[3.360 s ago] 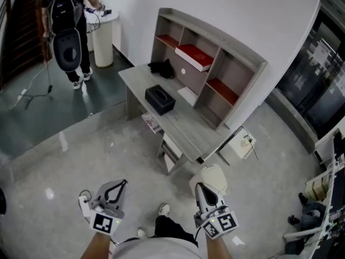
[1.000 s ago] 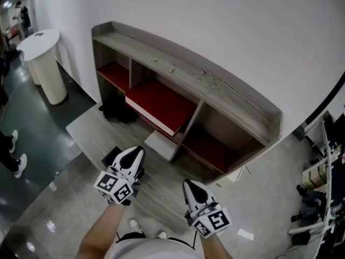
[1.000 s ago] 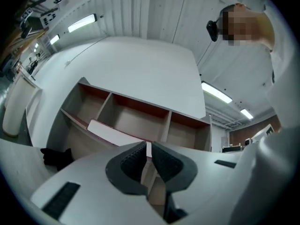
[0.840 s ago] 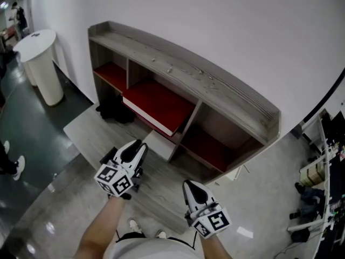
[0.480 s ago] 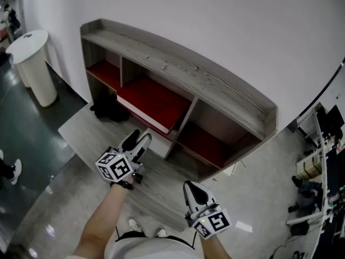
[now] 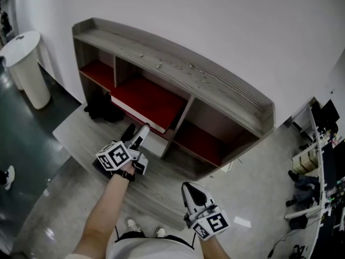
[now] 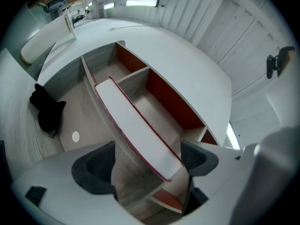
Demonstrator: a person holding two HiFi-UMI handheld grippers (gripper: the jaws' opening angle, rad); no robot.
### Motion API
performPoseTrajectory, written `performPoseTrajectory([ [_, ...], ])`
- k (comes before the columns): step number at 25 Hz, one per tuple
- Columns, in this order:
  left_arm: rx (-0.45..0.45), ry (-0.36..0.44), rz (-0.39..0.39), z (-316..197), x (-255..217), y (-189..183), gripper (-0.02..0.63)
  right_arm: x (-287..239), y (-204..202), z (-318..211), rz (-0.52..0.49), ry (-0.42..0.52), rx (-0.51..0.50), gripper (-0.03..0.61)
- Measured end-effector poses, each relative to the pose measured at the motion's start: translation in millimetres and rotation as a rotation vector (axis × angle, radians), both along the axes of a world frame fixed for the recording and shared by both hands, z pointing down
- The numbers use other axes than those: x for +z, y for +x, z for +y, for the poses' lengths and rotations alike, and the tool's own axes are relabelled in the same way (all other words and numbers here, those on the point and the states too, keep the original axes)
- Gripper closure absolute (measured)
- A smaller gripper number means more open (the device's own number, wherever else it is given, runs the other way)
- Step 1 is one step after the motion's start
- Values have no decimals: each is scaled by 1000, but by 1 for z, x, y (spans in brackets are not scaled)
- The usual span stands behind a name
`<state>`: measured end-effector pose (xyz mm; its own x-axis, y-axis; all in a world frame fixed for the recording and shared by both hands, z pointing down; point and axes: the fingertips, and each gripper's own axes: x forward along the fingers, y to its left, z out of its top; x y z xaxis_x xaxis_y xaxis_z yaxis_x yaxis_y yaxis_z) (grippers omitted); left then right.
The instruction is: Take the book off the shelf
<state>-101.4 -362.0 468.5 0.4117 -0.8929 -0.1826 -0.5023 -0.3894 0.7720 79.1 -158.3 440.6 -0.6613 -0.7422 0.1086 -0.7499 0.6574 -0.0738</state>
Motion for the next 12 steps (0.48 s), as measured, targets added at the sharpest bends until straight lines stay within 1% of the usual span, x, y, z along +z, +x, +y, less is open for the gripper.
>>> performPoseTrajectory([
  [2, 3, -8, -6, -4, 0, 3, 184, 0, 1, 1, 4, -1, 7, 555],
  [9, 22, 18, -103, -17, -6, 16, 181, 2, 4, 0, 14, -7, 29, 555],
  [12, 25, 13, -115, -23, -11, 21, 181, 4, 4, 1, 18, -11, 34, 555],
])
